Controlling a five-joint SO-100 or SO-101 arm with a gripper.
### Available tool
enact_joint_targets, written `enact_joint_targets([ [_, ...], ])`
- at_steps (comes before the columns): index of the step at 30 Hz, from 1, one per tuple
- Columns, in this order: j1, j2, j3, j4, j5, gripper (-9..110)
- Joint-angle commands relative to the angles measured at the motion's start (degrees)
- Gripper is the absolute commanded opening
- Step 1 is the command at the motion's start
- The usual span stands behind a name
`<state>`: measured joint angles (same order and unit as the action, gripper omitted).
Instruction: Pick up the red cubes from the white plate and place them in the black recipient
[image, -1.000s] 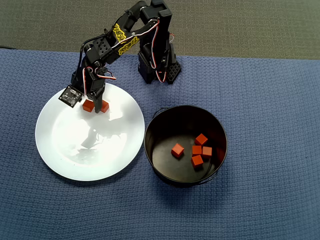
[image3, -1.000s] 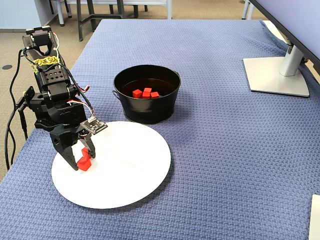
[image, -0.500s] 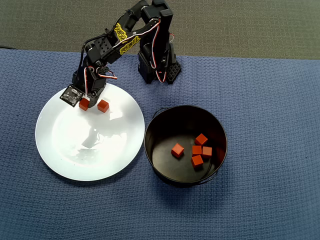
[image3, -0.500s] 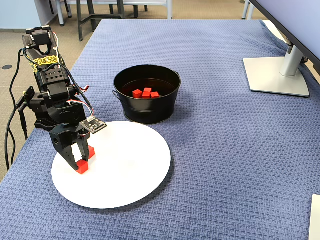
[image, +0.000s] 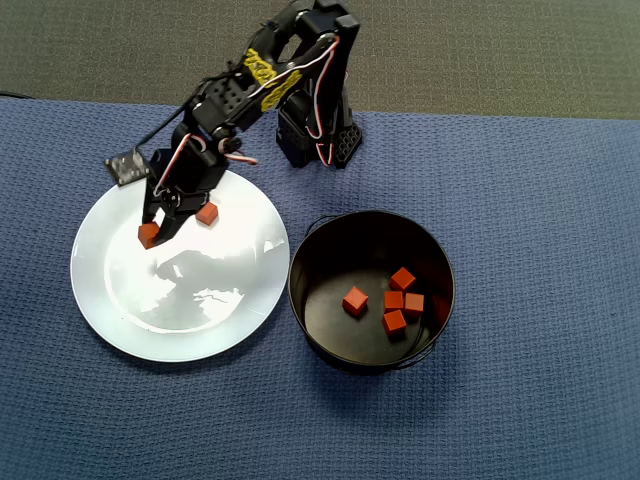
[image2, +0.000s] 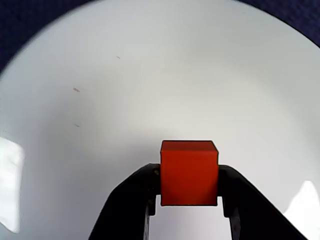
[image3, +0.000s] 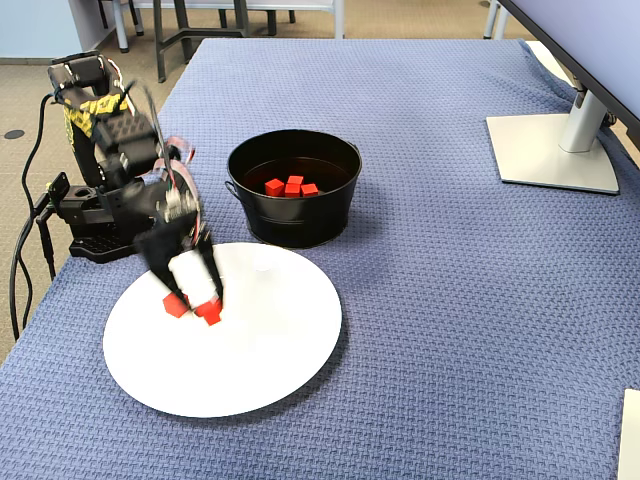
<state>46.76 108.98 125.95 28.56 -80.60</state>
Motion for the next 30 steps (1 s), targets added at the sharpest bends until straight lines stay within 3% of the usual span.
enact_joint_targets([
  [1,-5.6,7.5,-10.8,10.5,19.8,0],
  [6,-14.4,9.1,-23.1,29.8,39.6,0],
  [12,-29.2,9.7,-32.8,44.9,57.8,0],
  [19,-46.6,8.5,-36.4,50.9,73.4,0],
  [20,-49.0,8.4,-35.7,51.0,74.2,9],
  [22,-54.0,8.0,-33.1,51.5,67.9,47],
  [23,-55.3,7.2,-32.1,51.9,63.0,52],
  [30,-41.6,6.9,-32.8,52.0,45.7,52],
])
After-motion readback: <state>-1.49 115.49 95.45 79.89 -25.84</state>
